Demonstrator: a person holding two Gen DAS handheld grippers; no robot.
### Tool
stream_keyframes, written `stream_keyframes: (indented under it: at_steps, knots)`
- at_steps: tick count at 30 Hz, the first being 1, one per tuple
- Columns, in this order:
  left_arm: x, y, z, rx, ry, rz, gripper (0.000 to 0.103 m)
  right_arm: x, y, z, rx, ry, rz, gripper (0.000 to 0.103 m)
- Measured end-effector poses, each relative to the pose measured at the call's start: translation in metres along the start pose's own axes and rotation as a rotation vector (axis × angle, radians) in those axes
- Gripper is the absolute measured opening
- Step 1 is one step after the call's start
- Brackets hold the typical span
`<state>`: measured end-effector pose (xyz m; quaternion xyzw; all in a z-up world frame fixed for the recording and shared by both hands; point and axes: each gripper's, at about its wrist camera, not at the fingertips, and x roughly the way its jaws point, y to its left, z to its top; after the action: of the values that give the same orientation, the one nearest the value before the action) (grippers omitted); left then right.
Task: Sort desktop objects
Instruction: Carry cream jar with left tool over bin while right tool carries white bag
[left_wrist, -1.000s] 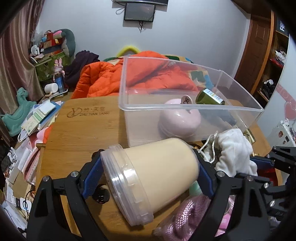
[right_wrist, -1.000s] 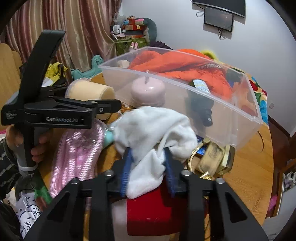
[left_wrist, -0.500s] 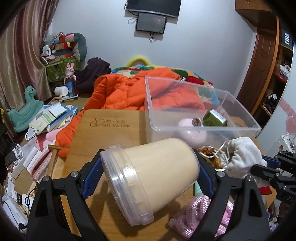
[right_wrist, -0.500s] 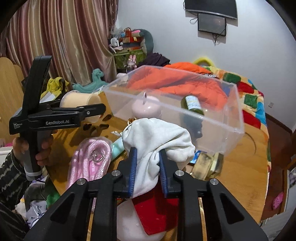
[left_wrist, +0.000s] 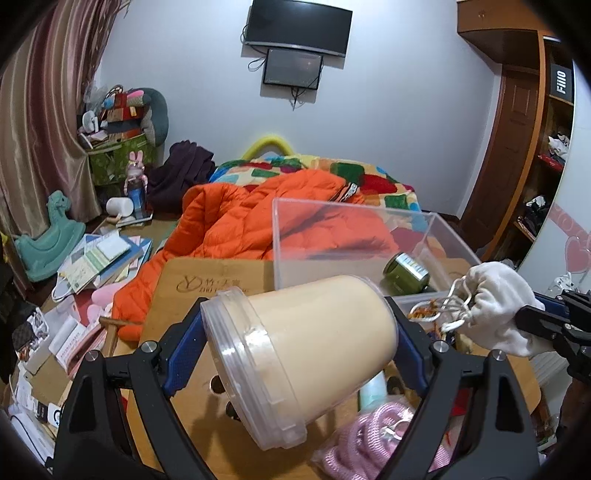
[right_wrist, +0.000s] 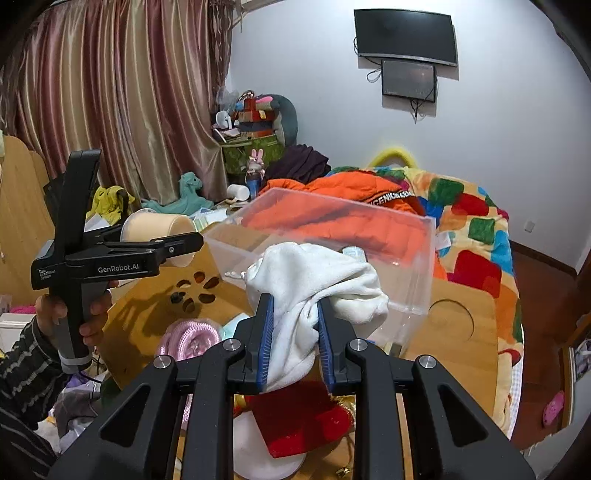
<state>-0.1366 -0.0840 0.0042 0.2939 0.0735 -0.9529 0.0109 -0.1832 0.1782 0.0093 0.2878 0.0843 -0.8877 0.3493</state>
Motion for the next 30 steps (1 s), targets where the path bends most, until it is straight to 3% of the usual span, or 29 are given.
stream_keyframes:
  at_steps: [16, 30]
  knots:
    - [0.014, -0.012, 0.034, 0.023, -0.031, -0.028, 0.088, 0.002, -0.019, 0.028, -0.003, -0.069, -0.029, 0.019]
    - [0.071, -0.026, 0.053, 0.085, 0.069, -0.034, 0.088, 0.048, -0.054, 0.035, 0.03, -0.008, -0.02, 0.019]
